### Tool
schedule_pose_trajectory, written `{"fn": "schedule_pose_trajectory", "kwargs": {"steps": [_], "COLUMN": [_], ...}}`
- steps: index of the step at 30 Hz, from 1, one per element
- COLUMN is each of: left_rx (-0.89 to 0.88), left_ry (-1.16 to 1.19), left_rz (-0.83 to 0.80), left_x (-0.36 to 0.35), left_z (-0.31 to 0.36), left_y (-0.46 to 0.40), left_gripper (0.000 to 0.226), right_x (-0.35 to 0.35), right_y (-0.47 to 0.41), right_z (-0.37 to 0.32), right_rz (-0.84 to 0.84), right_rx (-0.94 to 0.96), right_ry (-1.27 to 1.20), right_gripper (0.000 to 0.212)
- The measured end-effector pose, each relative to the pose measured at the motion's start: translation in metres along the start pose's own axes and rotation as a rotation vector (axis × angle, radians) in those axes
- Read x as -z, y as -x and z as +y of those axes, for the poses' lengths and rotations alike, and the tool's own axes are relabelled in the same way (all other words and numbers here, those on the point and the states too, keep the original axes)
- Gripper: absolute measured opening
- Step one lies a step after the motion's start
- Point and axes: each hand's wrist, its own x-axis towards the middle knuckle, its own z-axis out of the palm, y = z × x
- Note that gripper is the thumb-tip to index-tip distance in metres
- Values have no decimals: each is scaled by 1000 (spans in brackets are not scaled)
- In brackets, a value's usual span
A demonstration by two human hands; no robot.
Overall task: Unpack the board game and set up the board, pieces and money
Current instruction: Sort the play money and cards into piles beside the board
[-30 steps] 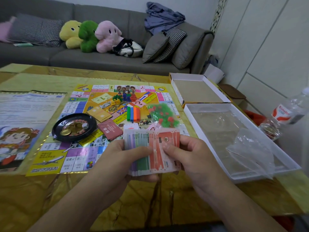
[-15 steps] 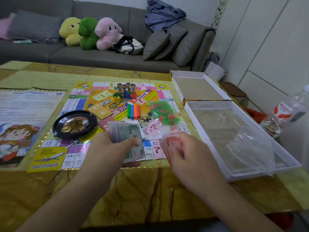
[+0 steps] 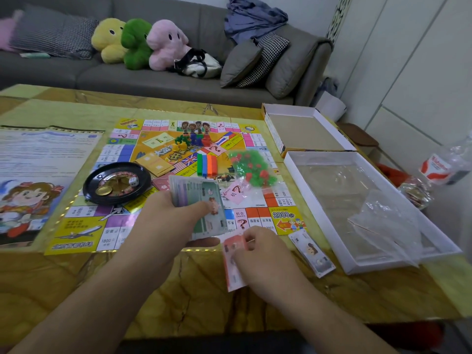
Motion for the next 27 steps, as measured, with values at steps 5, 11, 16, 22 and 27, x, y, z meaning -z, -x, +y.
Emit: {"fn": "schedule_pose_trajectory", "kwargs": {"steps": [5, 11, 16, 22, 27], "left_rx": [-21, -31, -31, -43, -20], "left_ry": [19, 29, 34, 48, 133], "left_rz": [12, 10, 0, -25, -126], "left_x": [2, 5, 6, 5, 5], "left_z": [-1, -1, -1, -1, 2], "left_y": [0, 0, -1, 2, 5], "left_gripper": [32, 32, 35, 29, 35], "right_x": [-23, -29, -27, -28, 0], "right_y": [9, 23, 24, 24, 13], "right_z": [-7, -15, -16, -19, -22], "right_rz": [22, 123, 112, 147, 148], "right_rx": [50, 262, 230, 280, 189], "right_ry": [86, 562, 559, 663, 558], "right_gripper": [6, 33, 44, 49, 24]}}
